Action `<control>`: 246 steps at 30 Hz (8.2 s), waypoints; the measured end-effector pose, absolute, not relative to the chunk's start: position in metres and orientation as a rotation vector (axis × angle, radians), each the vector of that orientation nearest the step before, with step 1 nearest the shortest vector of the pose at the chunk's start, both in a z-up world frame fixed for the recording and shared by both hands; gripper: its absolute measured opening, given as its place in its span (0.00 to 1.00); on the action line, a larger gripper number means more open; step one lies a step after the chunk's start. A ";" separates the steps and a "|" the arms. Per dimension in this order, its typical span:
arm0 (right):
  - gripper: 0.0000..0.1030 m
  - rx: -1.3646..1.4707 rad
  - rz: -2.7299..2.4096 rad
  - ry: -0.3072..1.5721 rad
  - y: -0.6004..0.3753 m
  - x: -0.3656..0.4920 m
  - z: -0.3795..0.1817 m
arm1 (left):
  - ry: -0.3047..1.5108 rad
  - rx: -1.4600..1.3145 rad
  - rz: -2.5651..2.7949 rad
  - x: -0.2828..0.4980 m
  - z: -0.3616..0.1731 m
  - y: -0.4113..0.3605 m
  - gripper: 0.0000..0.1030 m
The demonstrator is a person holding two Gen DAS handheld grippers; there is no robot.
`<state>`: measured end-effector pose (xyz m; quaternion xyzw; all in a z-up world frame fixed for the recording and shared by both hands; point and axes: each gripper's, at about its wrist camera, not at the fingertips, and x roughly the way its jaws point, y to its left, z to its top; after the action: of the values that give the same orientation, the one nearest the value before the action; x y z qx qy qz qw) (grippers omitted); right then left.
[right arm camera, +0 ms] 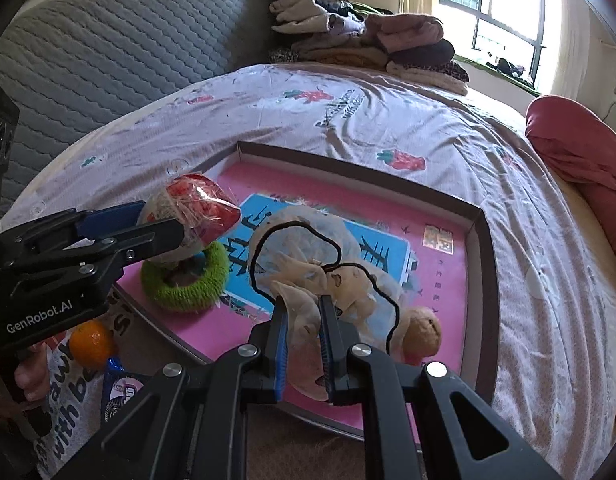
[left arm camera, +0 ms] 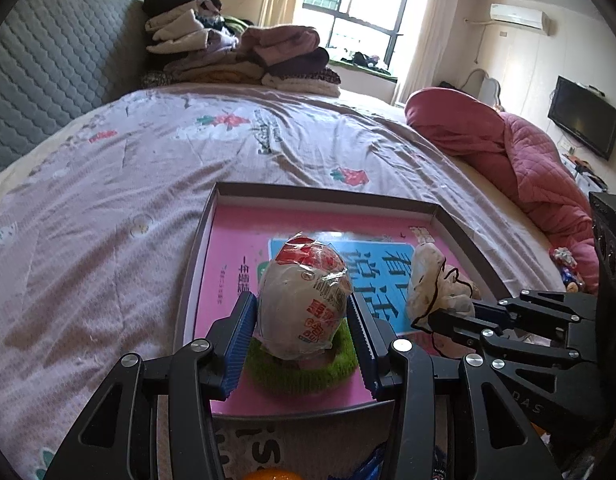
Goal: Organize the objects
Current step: 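Release the candy bag onto the green ring with the left tool while the right tool drops the pouch, then withdraw both open tools up and out of the box, then move both open tools toward the orange, Oreo pack and clear candy egg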
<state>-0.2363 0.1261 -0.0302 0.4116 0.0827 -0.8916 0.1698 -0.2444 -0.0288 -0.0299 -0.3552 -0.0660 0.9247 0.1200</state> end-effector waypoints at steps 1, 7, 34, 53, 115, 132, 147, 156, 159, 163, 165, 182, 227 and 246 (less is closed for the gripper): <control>0.14 1.175 -2.531 0.239 0.126 -0.237 -0.031 | -0.192 -1.040 2.703 -0.244 -0.031 -0.029 0.47; 0.14 1.205 -2.516 0.254 0.125 -0.237 -0.037 | -0.183 -1.065 2.698 -0.245 -0.036 -0.029 0.47; 0.41 1.194 -2.591 0.260 0.133 -0.238 -0.030 | -0.145 -1.079 2.691 -0.244 -0.039 -0.026 0.48; 0.47 1.109 -2.629 0.225 0.138 -0.231 -0.005 | -0.193 -1.031 2.729 -0.231 -0.016 -0.037 0.60; 0.59 0.890 -2.692 0.126 0.151 -0.184 0.054 | -0.103 -1.006 2.801 -0.181 0.023 -0.040 0.72; 0.60 0.830 -2.701 0.112 0.152 -0.170 0.071 | -0.120 -0.965 2.826 -0.167 0.039 -0.047 0.72; 0.60 0.773 -2.718 0.109 0.153 -0.157 0.087 | -0.108 -0.927 2.834 -0.155 0.048 -0.046 0.72; 0.60 0.763 -2.721 0.115 0.152 -0.153 0.089 | -0.105 -0.914 2.843 -0.148 0.051 -0.046 0.72; 0.60 0.764 -2.718 0.115 0.152 -0.151 0.090 | -0.095 -0.911 2.846 -0.144 0.052 -0.044 0.72; 0.60 0.765 -2.717 0.104 0.152 -0.145 0.089 | -0.078 -0.909 2.847 -0.140 0.051 -0.040 0.72; 0.61 0.772 -2.713 0.088 0.152 -0.142 0.088 | -0.078 -0.912 2.852 -0.139 0.050 -0.040 0.72; 0.65 0.785 -2.729 0.048 0.150 -0.120 0.081 | -0.082 -0.939 2.858 -0.119 0.044 -0.039 0.72; 0.65 0.888 -2.757 0.011 0.160 -0.097 0.052 | -0.011 -1.054 2.835 -0.105 0.010 -0.038 0.72; 0.65 0.997 -2.756 0.035 0.158 -0.076 0.014 | 0.057 -1.160 2.785 -0.093 -0.020 -0.041 0.72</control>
<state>-0.0762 0.1578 0.0142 0.3381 0.0120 -0.9351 0.1051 -0.0929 -0.0415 -0.0202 -0.3837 0.0188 0.9212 0.0621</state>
